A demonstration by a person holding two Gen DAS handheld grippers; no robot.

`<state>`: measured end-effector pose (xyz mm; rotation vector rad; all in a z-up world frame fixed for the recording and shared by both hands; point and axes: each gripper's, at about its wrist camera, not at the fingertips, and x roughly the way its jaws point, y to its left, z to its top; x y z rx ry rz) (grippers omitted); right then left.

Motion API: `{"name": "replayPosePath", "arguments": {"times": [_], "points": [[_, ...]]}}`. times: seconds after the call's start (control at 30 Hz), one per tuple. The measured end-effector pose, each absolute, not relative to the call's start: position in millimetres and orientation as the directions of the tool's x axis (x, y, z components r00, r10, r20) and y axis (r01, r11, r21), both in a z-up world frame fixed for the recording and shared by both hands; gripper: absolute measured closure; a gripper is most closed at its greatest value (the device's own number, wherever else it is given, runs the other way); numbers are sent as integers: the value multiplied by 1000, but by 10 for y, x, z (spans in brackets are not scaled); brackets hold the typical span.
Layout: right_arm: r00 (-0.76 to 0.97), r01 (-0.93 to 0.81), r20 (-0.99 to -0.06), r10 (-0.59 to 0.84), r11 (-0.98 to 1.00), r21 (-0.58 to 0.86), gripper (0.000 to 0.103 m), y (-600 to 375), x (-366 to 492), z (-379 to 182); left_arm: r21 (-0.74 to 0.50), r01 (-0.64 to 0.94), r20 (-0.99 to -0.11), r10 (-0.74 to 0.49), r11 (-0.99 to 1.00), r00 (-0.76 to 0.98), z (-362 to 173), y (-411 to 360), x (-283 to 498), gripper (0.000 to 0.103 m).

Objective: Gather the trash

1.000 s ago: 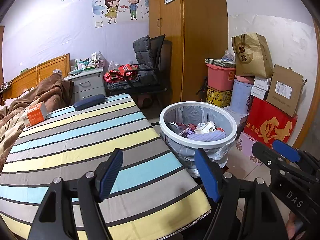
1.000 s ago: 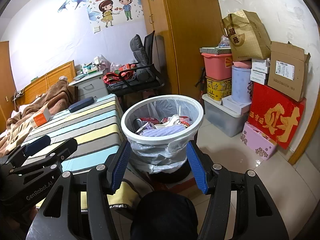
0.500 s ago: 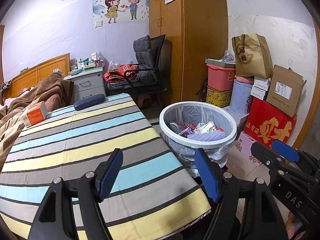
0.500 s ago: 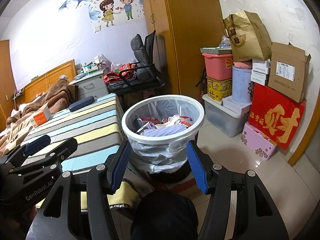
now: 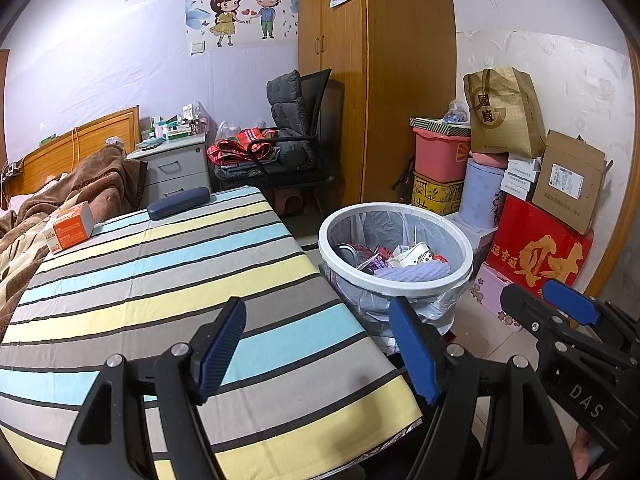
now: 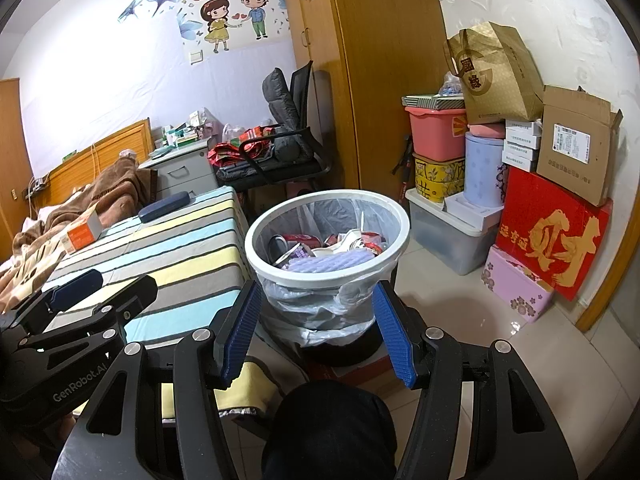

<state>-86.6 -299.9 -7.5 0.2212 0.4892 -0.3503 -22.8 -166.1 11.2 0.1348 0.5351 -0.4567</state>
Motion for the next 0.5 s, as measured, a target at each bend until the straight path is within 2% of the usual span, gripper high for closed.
{"name": "replayPosePath", "arguments": {"times": [0.5], "points": [[826, 377, -493, -273, 918, 123, 44, -2999, -866, -76, 6, 453, -521, -384, 891, 762, 109, -1655, -225, 27]]}}
